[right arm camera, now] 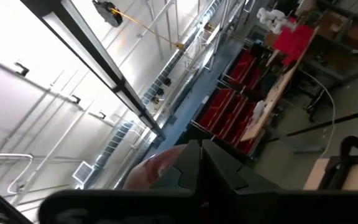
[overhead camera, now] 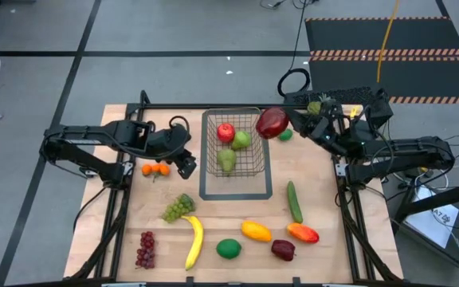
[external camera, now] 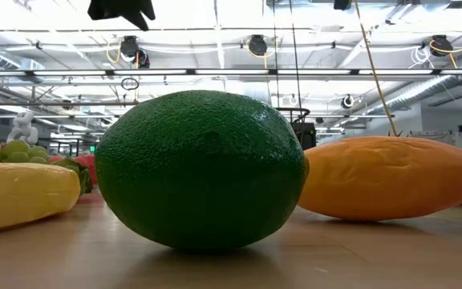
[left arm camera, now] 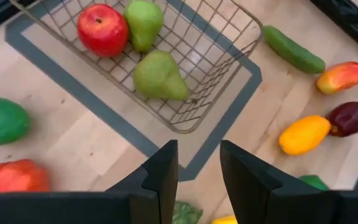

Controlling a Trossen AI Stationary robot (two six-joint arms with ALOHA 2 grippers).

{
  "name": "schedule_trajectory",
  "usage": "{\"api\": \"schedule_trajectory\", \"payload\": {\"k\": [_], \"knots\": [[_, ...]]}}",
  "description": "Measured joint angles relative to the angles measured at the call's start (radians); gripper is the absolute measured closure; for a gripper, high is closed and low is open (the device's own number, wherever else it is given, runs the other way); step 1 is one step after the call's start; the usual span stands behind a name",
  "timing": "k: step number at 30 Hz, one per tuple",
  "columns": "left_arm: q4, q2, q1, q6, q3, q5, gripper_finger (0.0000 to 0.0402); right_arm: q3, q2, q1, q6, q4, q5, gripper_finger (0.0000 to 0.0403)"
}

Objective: Build produce basket
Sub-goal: Put the top dark red apple into the gold wire basket

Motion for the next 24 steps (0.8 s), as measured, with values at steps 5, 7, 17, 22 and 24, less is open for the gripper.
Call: {"api": "schedule_trajectory", "payload": {"k": [5, 7, 17, 22, 24], "knots": [[-0.102, -0.021, 0.005, 0.006, 0.000, -0.048, 0.0282, 0.000, 0.083, 0.024, -0.010, 0.103, 0.004, 0.0400], [-0.150, -0.025, 0.009, 0.021, 0.000, -0.077, 0.0282, 0.000, 0.119, 0.038, -0.016, 0.124, 0.030, 0.0400], [-0.277, -0.025, 0.070, 0.021, 0.000, -0.130, 0.0282, 0.000, 0.252, 0.074, -0.092, 0.123, 0.230, 0.0402], [-0.277, -0.025, 0.095, -0.021, 0.000, -0.123, 0.0282, 0.000, 0.272, 0.050, -0.264, 0.080, 0.199, 0.0402], [-0.276, -0.025, 0.105, -0.030, 0.000, -0.121, 0.0282, 0.000, 0.278, 0.028, -0.357, 0.051, 0.137, 0.0402]]}}
